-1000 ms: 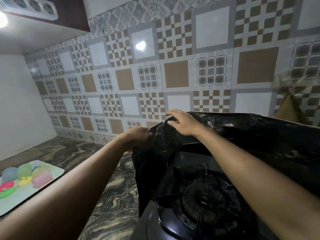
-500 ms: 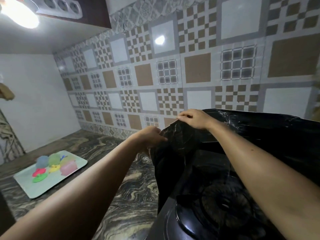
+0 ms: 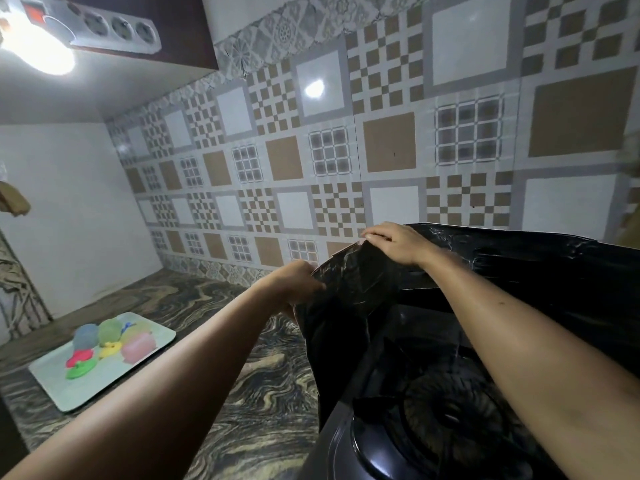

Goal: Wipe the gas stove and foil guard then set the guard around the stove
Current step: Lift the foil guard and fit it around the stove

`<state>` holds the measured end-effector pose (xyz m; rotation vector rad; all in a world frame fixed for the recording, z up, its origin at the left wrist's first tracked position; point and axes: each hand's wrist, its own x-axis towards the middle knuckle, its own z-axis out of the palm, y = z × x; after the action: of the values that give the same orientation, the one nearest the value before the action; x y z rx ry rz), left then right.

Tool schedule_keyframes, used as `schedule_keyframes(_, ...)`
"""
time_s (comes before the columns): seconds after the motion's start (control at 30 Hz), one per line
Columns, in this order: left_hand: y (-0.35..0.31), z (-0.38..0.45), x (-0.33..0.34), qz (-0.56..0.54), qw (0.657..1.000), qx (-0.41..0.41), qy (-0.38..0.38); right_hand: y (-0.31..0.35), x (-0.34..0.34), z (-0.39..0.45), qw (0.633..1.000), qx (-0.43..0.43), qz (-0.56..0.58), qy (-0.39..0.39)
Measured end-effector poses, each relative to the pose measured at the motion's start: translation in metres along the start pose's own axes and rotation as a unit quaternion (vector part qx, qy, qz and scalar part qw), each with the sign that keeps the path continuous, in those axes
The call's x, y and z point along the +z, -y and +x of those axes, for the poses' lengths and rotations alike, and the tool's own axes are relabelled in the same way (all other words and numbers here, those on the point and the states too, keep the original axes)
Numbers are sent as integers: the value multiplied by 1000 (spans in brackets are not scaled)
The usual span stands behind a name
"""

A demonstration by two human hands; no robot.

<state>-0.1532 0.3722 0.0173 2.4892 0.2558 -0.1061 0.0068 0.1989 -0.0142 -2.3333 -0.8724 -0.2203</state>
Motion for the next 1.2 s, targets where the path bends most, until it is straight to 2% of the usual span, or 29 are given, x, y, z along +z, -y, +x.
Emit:
schedule_keyframes(0.27, 0, 1, -3, -45, 999, 5, 6, -4, 8, 7, 998, -30, 1, -50)
schedule_keyframes(0.43, 3, -1, -5, -27, 1000, -2, -6, 4, 10, 7, 999, -26, -2, -35)
schedule_keyframes(0.47, -14, 8, 6, -16, 1000, 7, 11, -15, -4, -3, 999, 0, -5, -46)
schedule_keyframes(0.6, -17, 11, 8, -4, 1000, 5, 14, -20, -8, -5, 999, 9, -12, -35)
schedule_keyframes(0.73, -9, 10, 5, 3, 1000, -20, 16, -14, 1, -4, 1000, -1, 0, -30)
schedule_keyframes(0.83, -5, 10, -10, 26, 997, -62, 25, -6, -2, -9, 998, -13, -16, -61)
schedule_keyframes(0.9, -10, 9, -22, 91, 993, -74, 32, -6, -13, -17, 996, -1, -32, -83)
schedule_keyframes(1.0, -33, 15, -31, 279, 959, -24, -32, -17, -41, -42, 990, 34, -69, -118)
schedule_keyframes(1.1, -69, 37, -23, 314, 939, 82, -108, -35, -77, -78, 972, 83, -129, -179)
schedule_keyframes(1.2, -111, 62, 10, 330, 909, 208, -147, -59, -111, -118, 942, 142, -207, -224)
